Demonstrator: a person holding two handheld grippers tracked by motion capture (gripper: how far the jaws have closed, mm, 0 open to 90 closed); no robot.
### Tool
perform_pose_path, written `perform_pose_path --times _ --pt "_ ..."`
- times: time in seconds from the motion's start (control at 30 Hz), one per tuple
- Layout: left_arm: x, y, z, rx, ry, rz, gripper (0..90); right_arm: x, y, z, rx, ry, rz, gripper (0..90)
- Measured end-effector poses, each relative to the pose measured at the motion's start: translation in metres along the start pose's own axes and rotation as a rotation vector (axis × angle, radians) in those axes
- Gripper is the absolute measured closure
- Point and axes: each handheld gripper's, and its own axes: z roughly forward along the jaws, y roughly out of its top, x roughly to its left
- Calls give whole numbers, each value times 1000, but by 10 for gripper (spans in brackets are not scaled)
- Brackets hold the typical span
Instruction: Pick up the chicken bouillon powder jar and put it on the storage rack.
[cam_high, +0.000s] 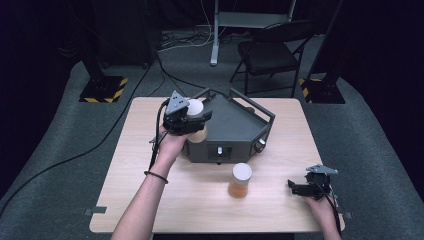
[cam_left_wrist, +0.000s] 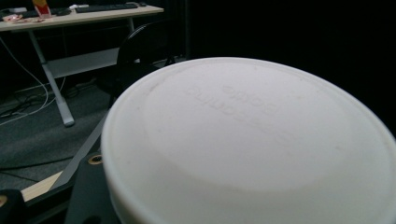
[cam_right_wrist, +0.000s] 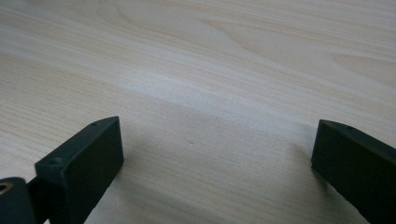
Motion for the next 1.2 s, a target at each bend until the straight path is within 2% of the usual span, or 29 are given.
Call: perform_pose_path --times 0.2,0.5,0.87,1.2 --pt "-1 7 17 18 20 18 366 0 0 0 0 1 -1 10" --pt "3 4 38 26 52 -7 366 0 0 0 0 2 -1 10" --pt "4 0 52 60 81 -15 366 -1 0 0 0 3 -4 8" --pt "5 1 58 103 97 -18 365 -1 1 1 1 5 -5 8"
